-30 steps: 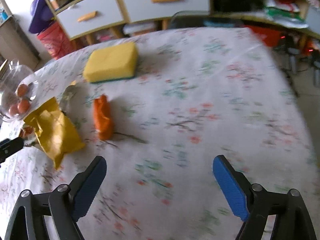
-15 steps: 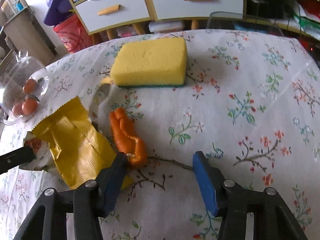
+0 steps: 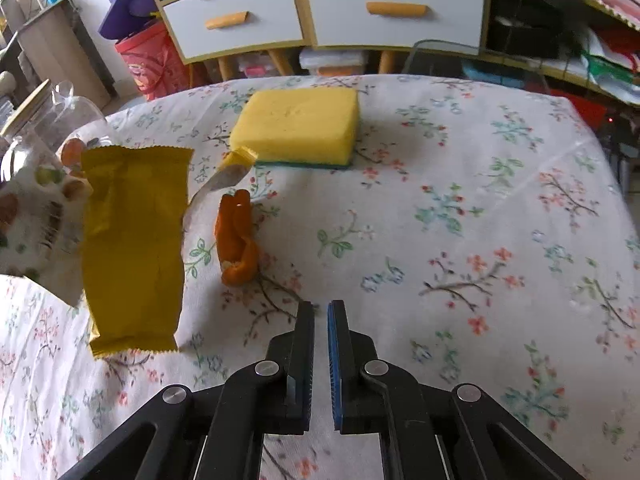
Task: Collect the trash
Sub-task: 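Grasp the white snack packet with the left gripper while the right grasps the orange peel, then carry the snack packet and orange peel toward the white bin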
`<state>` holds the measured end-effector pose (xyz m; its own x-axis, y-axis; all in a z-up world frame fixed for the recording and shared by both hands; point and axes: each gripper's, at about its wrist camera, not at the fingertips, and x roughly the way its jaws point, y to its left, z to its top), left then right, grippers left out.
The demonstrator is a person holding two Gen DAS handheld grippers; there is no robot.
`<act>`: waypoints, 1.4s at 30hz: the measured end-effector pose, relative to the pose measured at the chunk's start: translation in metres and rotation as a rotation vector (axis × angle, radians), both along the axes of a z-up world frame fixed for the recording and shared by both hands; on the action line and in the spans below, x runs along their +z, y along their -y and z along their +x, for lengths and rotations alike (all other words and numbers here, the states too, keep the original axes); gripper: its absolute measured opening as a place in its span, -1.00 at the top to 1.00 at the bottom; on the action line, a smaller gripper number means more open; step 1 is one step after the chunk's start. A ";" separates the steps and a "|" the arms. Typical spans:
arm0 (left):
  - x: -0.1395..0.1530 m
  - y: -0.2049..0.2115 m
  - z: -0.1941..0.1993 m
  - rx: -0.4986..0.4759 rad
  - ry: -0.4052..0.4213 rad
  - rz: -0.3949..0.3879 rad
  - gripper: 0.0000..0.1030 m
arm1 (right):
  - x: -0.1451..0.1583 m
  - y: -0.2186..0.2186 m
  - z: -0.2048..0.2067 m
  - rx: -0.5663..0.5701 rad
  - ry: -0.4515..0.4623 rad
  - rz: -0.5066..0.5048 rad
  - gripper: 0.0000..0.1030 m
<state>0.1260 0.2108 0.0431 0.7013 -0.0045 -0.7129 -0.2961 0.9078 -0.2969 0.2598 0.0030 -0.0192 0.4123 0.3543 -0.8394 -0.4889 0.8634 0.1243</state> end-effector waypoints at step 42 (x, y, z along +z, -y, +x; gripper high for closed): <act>-0.009 0.042 -0.009 -0.061 -0.047 0.016 0.80 | 0.035 0.041 -0.019 -0.062 -0.010 0.057 0.78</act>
